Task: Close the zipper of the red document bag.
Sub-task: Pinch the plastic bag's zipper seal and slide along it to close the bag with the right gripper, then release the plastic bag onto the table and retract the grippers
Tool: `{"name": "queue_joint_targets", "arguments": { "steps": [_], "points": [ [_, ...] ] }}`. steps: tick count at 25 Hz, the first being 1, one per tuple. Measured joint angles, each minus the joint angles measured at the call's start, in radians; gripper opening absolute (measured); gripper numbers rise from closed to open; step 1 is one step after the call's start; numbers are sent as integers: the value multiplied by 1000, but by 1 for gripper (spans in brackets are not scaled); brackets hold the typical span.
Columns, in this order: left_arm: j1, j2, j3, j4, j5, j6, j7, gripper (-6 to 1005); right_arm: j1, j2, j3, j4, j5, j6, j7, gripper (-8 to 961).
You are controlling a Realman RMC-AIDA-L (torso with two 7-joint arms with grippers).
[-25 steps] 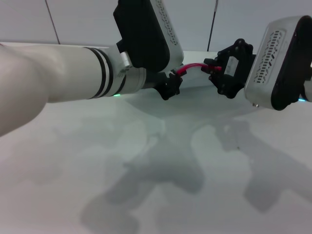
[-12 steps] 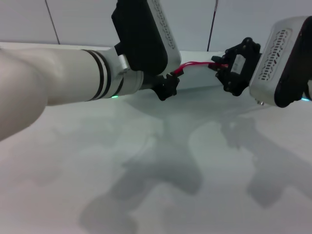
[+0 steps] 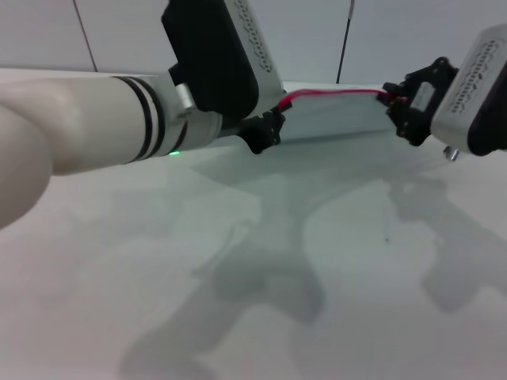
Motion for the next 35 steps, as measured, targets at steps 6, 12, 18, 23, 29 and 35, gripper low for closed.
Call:
{"name": "queue_joint_targets", "arguments": {
  "steps": [6, 12, 18, 23, 29, 35],
  "points": [
    [51, 0, -1, 81, 17, 2, -1, 47, 8, -2, 46, 61, -7, 58, -3, 81],
    [103, -1, 8, 164, 22, 9, -1, 46, 30, -1, 103, 129, -26, 103, -3, 80],
    [133, 0, -5, 199, 23, 9, -2, 46, 40, -2, 152, 187, -26, 184, -5, 78],
    [143, 0, -21, 210, 23, 5, -2, 46, 42, -2, 203, 197, -26, 193, -6, 77],
    [145, 0, -34, 212, 24, 2, -2, 45, 42, -1, 214, 196, -27, 196, -6, 116],
    [121, -1, -43, 184, 25, 0, -2, 46, 38, 4, 211, 188, -26, 196, -4, 155]
  ]
}}
